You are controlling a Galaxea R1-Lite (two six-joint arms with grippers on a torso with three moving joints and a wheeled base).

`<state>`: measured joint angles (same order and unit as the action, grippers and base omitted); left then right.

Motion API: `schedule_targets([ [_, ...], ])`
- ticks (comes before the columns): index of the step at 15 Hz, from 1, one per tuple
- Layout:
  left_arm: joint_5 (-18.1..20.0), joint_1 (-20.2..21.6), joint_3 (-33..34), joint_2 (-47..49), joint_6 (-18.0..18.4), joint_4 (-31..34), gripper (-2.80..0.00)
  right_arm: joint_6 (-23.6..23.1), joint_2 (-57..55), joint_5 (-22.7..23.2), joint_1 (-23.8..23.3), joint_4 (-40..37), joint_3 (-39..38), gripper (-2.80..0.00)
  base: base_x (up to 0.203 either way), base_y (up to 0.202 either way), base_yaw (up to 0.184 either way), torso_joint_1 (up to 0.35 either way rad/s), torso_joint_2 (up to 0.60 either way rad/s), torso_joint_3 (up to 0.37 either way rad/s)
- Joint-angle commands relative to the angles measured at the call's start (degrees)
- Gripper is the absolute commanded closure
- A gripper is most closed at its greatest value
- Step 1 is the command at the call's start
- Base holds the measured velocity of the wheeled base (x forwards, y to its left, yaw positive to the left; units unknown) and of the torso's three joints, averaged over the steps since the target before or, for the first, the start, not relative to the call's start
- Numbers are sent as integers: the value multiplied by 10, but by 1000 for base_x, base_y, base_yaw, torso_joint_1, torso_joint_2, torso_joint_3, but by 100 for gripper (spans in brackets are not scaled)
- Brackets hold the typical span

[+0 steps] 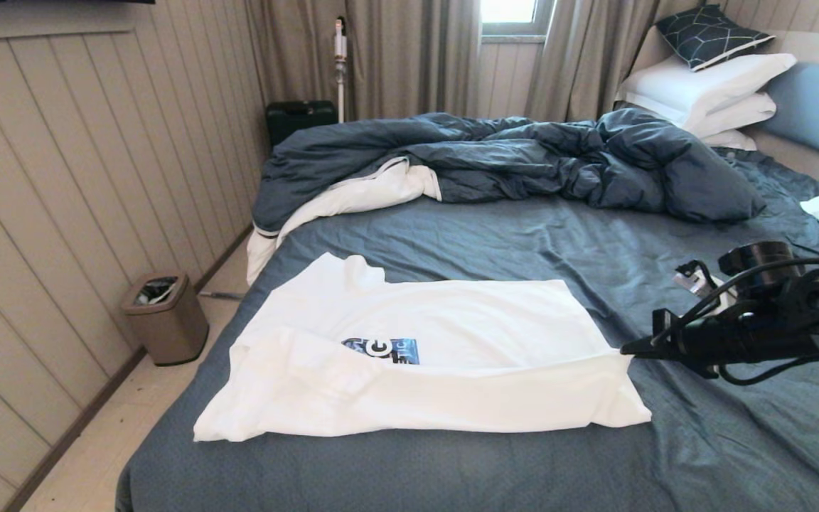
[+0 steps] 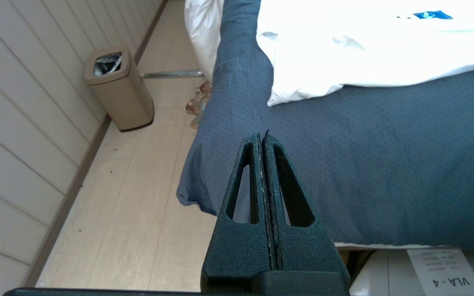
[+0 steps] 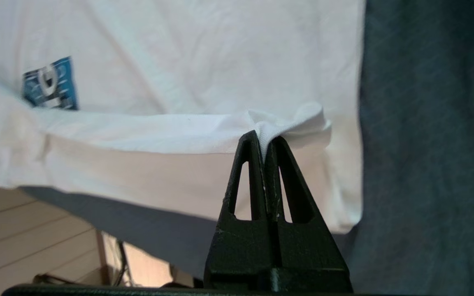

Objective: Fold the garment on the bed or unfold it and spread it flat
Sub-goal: Fold the white T-shirt

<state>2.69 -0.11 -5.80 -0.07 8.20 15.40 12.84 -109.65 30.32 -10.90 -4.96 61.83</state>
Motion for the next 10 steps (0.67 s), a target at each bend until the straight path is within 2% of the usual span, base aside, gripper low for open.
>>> schedule_targets([
  [1, 0, 0, 0, 1, 1, 1, 0, 1, -33, -17, 3, 1, 22, 0, 0, 0, 0, 0, 0, 0],
  [10, 0, 0, 0, 1, 1, 1, 0, 18, -96, -31, 11, -2, 107, 0, 0, 0, 0, 0, 0, 0],
])
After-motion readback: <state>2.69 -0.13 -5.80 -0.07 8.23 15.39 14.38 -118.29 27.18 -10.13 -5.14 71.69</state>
